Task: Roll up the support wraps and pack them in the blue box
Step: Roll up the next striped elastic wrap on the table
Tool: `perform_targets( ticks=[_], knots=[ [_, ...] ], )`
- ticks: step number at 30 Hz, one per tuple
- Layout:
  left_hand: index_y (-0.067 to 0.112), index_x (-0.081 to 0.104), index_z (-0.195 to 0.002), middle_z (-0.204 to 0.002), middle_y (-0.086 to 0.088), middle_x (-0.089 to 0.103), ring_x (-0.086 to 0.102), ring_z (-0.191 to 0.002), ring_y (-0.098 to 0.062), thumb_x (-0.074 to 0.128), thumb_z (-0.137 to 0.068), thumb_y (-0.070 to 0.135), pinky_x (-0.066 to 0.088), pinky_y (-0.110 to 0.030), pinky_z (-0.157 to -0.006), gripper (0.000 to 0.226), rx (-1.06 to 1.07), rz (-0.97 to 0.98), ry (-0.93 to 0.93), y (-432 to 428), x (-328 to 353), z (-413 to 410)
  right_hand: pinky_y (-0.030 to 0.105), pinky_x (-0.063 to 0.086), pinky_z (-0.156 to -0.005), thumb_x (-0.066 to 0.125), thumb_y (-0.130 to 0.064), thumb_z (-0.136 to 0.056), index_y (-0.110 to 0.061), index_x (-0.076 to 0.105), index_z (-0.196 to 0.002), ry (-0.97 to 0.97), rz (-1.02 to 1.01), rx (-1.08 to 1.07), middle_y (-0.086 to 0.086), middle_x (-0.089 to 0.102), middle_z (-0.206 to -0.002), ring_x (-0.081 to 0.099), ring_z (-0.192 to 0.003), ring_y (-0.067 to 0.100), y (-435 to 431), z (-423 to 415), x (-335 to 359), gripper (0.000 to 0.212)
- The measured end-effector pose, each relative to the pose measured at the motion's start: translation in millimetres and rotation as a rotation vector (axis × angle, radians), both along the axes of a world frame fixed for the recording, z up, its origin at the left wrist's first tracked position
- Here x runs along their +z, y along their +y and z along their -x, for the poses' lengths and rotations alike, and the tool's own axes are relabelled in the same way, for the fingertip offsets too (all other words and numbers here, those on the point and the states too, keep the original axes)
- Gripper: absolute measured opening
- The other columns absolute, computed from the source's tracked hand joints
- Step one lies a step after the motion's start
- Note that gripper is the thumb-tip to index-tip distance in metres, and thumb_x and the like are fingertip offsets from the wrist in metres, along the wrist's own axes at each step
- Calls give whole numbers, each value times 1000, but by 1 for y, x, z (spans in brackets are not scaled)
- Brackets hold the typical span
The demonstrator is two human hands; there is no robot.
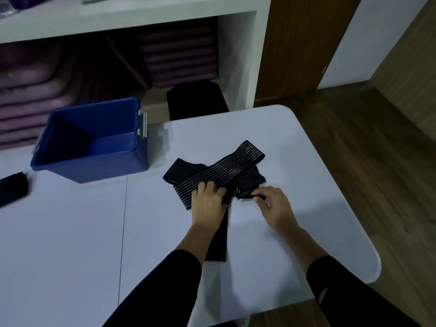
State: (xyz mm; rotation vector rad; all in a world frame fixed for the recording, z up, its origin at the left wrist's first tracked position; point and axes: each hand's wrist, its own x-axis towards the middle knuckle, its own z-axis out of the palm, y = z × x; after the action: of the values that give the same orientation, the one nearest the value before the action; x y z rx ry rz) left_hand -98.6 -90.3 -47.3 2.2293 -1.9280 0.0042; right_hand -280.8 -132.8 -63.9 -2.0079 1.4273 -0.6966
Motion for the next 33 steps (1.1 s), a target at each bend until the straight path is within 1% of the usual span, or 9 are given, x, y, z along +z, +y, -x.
perform_targets(
  ticks=[3,9,12,15,18,21,24,27,33],
  knots=[
    [23,73,-82,-74,0,62,53,-76,-26,76,-71,22,43,-35,-61,11,30,77,55,-6,-3,-1,35,49,-74,58,-18,-89,-19,66,-100,-14,16,-12,-6,64,-85,51,-83,13,-1,-2,7,14],
    [13,71,-101,-96,-2,70,54,-97,-19,61,-87,19,46,-24,-85,18,250,201,721,-17,49,-10,11,39,-75,53,-12,-93,-16,66,-106,-133,87,1,-5,65,-95,51,-89,10,-18,-8,56,18],
    [16,71,-92,-84,4,70,62,-77,-3,62,-87,20,43,-1,-68,11,267,242,926,-22,91,-22,6,38,-79,54,-10,-92,-15,65,-110,-194,94,34,-9,63,-102,54,-93,5,-31,-13,99,21],
    [20,68,-87,-81,8,69,64,-79,-9,62,-88,17,48,-8,-74,6,240,294,1099,-27,133,-31,-1,37,-80,56,-4,-89,-16,64,-112,-228,102,64,-10,62,-107,55,-92,-2,-45,-17,143,27],
    [21,68,-87,-85,2,70,66,-87,-16,62,-88,14,51,-30,-87,9,193,349,1164,-31,172,-37,1,41,-72,58,-3,-88,-12,62,-112,-253,162,74,-1,65,-100,57,-78,-9,-60,-17,181,26],
    [15,69,-94,-94,-7,71,66,-94,-21,61,-89,13,51,-36,-90,10,144,390,1219,-32,210,-41,8,47,-65,59,-7,-89,-9,61,-110,-363,111,40,6,66,-95,60,-73,0,-71,-19,222,21],
    [5,69,-101,-97,-12,71,67,-92,-19,59,-90,10,54,-31,-84,16,26,410,1243,-31,248,-44,13,51,-79,62,-11,-87,-10,64,-106,-471,96,45,5,67,-101,63,-90,12,-80,-22,259,19],
    [9,68,-96,-82,-3,70,66,-72,-1,58,-90,7,51,-14,-63,12,-73,429,1237,-32,282,-43,30,53,-90,59,-10,-89,-10,66,-105,-595,9,112,7,70,-103,66,-97,16,-84,-29,291,18],
    [6,69,-97,-60,9,63,56,-51,4,63,-86,9,44,-11,-51,13,-87,497,1290,-43,317,-38,22,54,-81,49,-16,-95,-11,66,-108,-742,-112,210,7,71,-105,68,-97,15,-75,-52,331,22]
  ],
)
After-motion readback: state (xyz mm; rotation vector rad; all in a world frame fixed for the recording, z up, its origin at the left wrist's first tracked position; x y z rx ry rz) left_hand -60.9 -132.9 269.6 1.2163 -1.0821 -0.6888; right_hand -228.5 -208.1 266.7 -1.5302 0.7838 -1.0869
